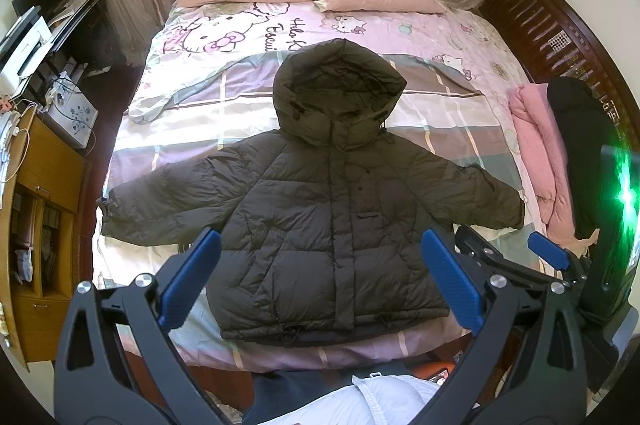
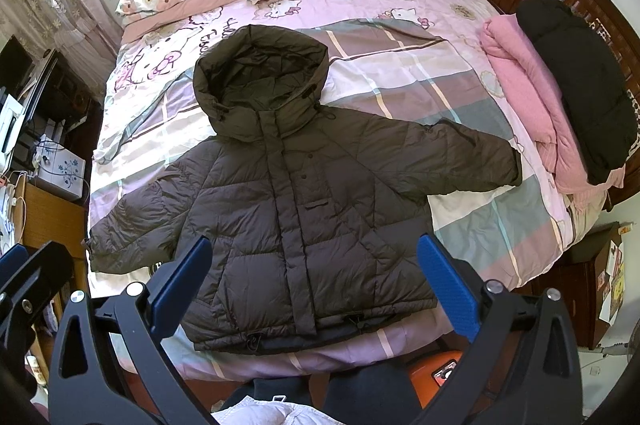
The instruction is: Fold large clothes
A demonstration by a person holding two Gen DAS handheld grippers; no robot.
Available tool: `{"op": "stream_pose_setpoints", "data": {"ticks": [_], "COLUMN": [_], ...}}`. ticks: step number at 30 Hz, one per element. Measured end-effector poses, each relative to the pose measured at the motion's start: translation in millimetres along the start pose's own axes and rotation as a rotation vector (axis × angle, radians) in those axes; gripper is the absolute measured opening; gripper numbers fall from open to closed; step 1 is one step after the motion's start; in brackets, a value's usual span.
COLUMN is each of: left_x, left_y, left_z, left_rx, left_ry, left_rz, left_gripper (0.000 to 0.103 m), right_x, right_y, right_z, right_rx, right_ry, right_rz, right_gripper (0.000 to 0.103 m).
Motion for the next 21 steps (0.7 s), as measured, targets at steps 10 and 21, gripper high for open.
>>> {"op": "stream_pose_setpoints", "data": {"ticks": [10, 21], "left_x": [1.1, -0.1], "left_y": [3.3, 6.3], "left_z": [-1.1, 0.7], "left_rx": [0.002, 0.001], "left_ry": [0.0, -0.003], "left_rz": [-0.001, 0.001], "left_gripper": [0.101, 0.101], "right_x": [0.4, 0.5], "right_y": [1.9, 2.7], "right_z": [-0.2, -0.4], "right_rx": [-0.001, 0.0], "right_ry": [0.001, 0.002], "right_rz": [0.001, 0.001], "right_gripper": [0.102, 0.102]}}
Point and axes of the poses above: each gripper's, at about its wrist camera, not at the fingertips, and x roughly the way its jaws point, y to its left, z to its top, the point moved 1 cm from there along x, roughly the way its jaws point, and after that the axes turned 3 degrees about -x, right-handed, at the moved point
